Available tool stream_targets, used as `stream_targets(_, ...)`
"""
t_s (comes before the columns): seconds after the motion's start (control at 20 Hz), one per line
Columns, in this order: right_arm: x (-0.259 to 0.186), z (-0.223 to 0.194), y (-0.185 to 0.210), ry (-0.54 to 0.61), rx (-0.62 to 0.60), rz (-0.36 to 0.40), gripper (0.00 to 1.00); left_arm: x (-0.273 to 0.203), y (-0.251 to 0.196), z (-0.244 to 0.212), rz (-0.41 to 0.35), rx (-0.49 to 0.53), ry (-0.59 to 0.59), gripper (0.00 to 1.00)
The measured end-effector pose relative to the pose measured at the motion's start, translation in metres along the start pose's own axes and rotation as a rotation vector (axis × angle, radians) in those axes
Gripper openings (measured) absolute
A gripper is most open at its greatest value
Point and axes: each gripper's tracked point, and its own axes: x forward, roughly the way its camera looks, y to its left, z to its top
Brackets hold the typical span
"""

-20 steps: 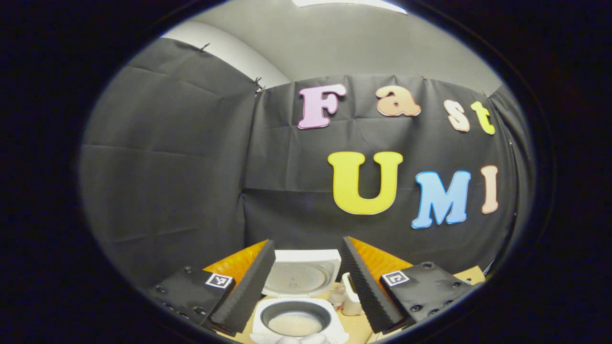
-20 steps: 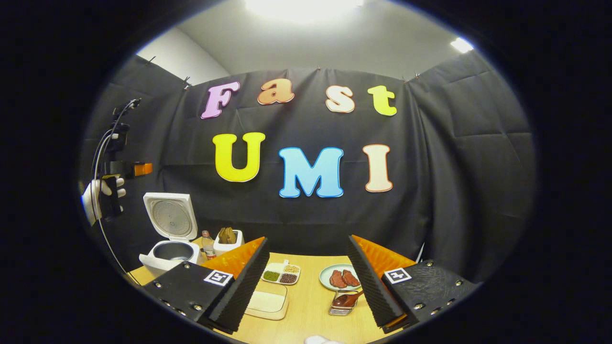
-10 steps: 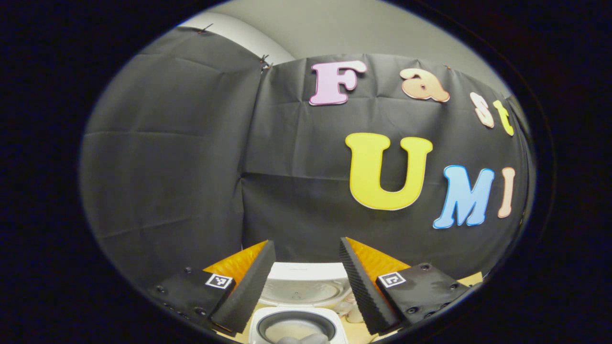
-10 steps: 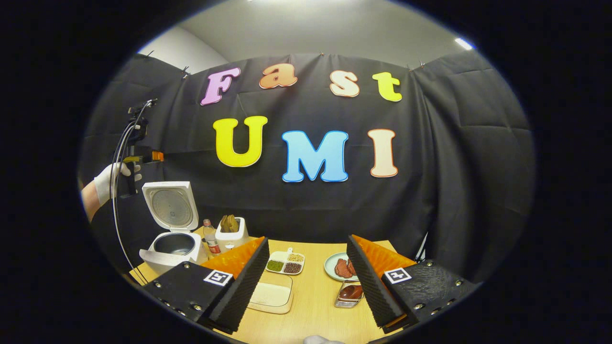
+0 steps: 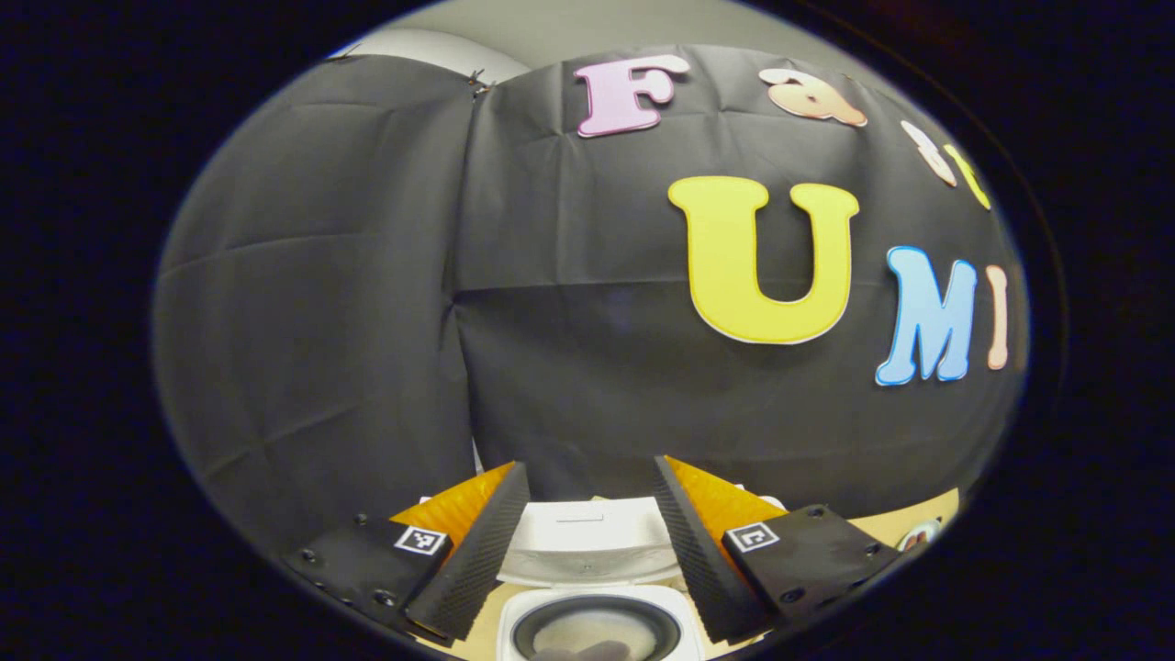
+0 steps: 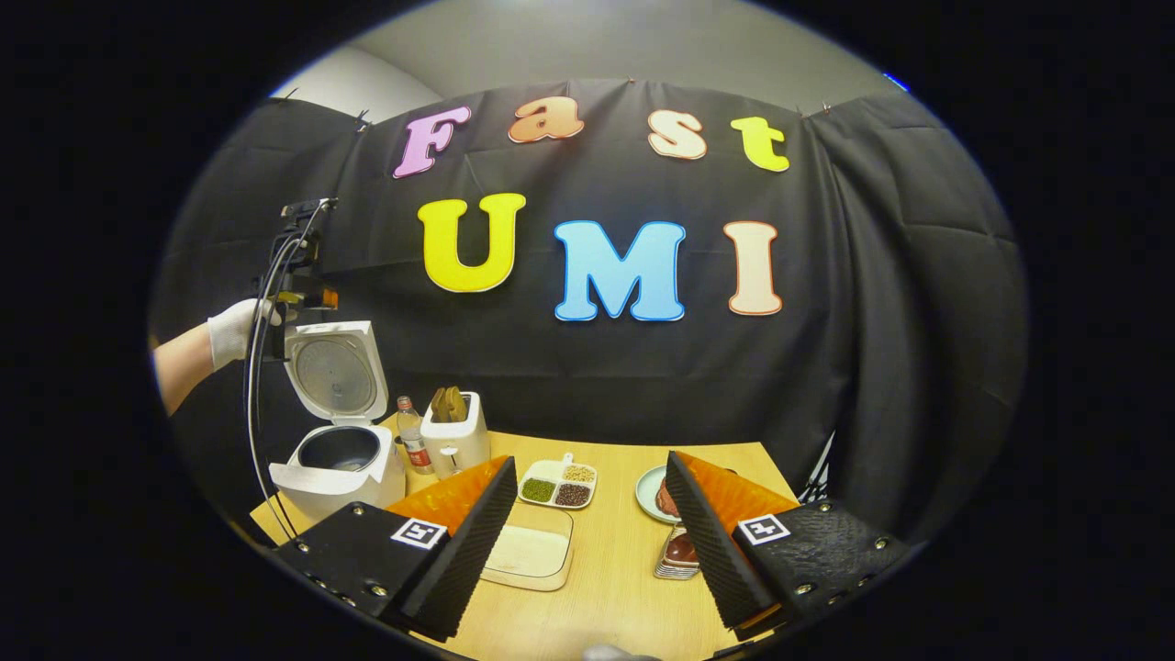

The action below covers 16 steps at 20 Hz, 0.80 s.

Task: Close the left gripper, press the button to open the rice cooker; take a wooden spoon from the chopstick holder with the right hand, scoop a spoonful of rice and pour it into the rice cooker, then put the wooden spoon back into the chopstick holder.

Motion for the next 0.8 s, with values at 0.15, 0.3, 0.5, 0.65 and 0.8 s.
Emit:
stream_targets(0.15,0.002,-0.004,-0.001,0.011,0.015,0.008,0.99,0.017,-0.002,-0.019,-0.015,-0.033,0.088,0.95)
stream_targets(0.3,0.000,-0.006,-0.004,0.015,0.031,0.010,0.99,0.021,0.001,-0.025,0.001,-0.026,0.112,0.96)
stream_targets(0.5,-0.001,-0.006,-0.008,0.016,0.073,0.017,0.99,0.017,-0.004,-0.029,-0.013,-0.010,0.147,0.95)
stream_targets(0.65,-0.001,-0.005,-0.009,0.008,0.075,0.021,1.00,0.022,-0.006,-0.024,-0.028,0.003,0.115,0.95)
stream_targets(0.8,-0.002,-0.003,-0.009,0.005,0.068,0.028,1.00,0.032,-0.003,-0.024,-0.023,-0.003,0.127,0.96)
